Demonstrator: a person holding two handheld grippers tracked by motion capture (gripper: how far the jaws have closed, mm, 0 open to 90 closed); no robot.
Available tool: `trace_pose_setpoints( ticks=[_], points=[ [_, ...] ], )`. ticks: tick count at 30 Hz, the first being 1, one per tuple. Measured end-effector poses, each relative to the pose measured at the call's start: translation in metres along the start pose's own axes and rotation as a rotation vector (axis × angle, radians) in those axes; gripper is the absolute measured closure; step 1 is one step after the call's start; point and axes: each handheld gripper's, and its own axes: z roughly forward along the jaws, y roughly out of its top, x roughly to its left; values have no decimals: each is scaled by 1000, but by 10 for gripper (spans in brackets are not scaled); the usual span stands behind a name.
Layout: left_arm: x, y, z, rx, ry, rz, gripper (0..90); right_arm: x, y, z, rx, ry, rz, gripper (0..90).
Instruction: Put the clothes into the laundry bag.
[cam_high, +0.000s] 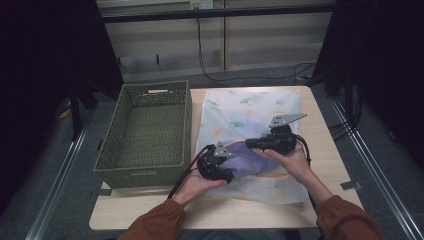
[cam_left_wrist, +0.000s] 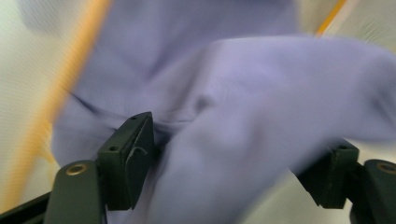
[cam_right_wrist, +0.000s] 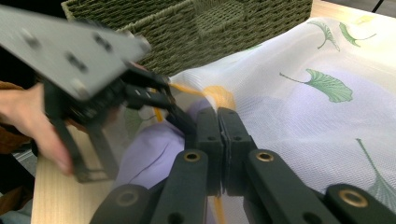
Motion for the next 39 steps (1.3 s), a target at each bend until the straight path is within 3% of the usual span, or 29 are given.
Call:
trace_pose_setpoints(
  ticks=[2, 4, 5, 6, 8, 9, 12, 16, 20, 24, 26, 27, 34, 35, 38, 39],
  points=[
    [-3, 1, 3, 14, 18, 6, 398, 0, 0, 0, -2, 3, 0, 890],
    [-7, 3, 7, 12, 23, 5, 625, -1, 0, 0, 1, 0, 0, 889],
    [-9, 3, 10, -3, 32, -6, 677, -1, 0, 0, 1, 1, 2, 890],
    [-7, 4, 11, 19, 22, 19, 748, 0, 0, 0, 0, 2, 2, 890],
    [-7, 6, 14, 3, 26, -11, 830, 1, 0, 1, 2, 3, -3, 891],
    [-6, 7, 14, 8, 27, -5, 848, 2, 0, 1, 2, 6, -3, 891],
    [-6, 15, 20, -53, 48, -59, 862, 4, 0, 4, 13, 16, -6, 892],
    [0, 22, 27, -98, 88, -130, 865, 8, 0, 7, 27, 27, -14, 894],
    [2, 26, 32, -119, 125, -141, 866, 10, 0, 7, 30, 31, -23, 895],
    [9, 28, 36, -179, 152, -194, 868, 11, 1, 6, 20, 35, -25, 895],
    [12, 32, 36, -174, 156, -212, 868, 11, 1, 6, 21, 37, -28, 896],
    [11, 34, 37, -196, 168, -226, 868, 11, 1, 6, 24, 35, -34, 896],
    [15, 49, 36, -269, 199, -243, 869, 14, 4, 4, 16, 44, -47, 898],
    [16, 50, 37, -283, 188, -265, 868, 15, 4, 3, 12, 47, -50, 899],
    [14, 52, 39, -307, 207, -268, 869, 15, 4, 2, 12, 52, -51, 899],
    [13, 52, 39, -319, 240, -269, 868, 14, 4, 1, 11, 53, -56, 899]
  ],
)
